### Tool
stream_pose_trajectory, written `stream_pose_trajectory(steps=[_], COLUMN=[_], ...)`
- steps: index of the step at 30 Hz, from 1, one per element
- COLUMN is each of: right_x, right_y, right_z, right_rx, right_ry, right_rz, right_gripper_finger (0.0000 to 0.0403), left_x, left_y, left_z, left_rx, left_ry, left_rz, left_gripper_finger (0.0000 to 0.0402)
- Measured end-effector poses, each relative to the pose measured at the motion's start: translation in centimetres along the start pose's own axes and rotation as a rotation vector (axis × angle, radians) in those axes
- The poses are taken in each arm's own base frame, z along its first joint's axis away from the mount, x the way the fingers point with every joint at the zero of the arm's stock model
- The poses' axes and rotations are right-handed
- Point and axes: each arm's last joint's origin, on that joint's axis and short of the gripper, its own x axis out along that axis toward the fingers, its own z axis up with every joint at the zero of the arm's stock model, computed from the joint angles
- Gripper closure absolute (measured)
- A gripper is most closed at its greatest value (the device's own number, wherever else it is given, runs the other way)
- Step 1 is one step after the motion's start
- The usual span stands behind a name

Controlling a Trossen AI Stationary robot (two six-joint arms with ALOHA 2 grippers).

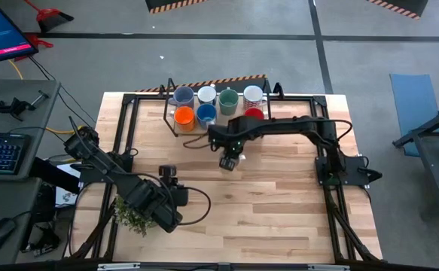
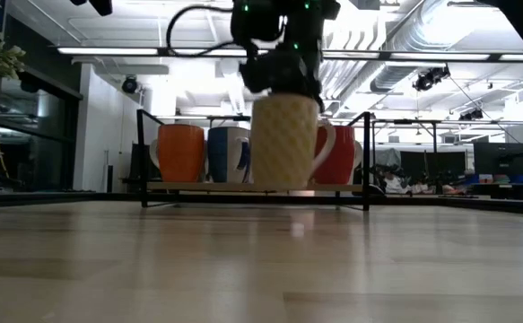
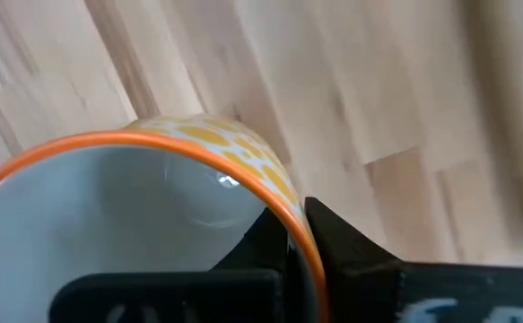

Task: Place coffee mugs
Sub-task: Put the yellow mug on the shelf

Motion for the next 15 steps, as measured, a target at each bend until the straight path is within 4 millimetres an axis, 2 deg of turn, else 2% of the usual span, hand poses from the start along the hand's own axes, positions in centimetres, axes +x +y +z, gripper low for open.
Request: stream_pose_trajectory(steps=[7, 12, 15], right_x=[-6.0, -9.5, -10.2], right_y=[-2.6, -5.3, -7.1], right_z=[1.7, 2.3, 2.4], right_rx=[0.114, 0.186, 0.245], right_ry=[-0.074, -0.138, -0.141], right_rz=[-0.013, -0.037, -0.047], right_gripper_finger=[0.0402, 0.0402, 0.0402], left_x=[-1.3, -3.8, -5.1], left_y=[1.3, 4.4, 6.8], left_z=[-0.7, -1.7, -2.7], left_rx=[0.143, 0.158, 0.138], left_ry=[-0.012, -0.094, -0.144], left_rz=[-0.008, -0.045, -0.058], left_gripper_finger=[0.0234, 0.0234, 0.0234])
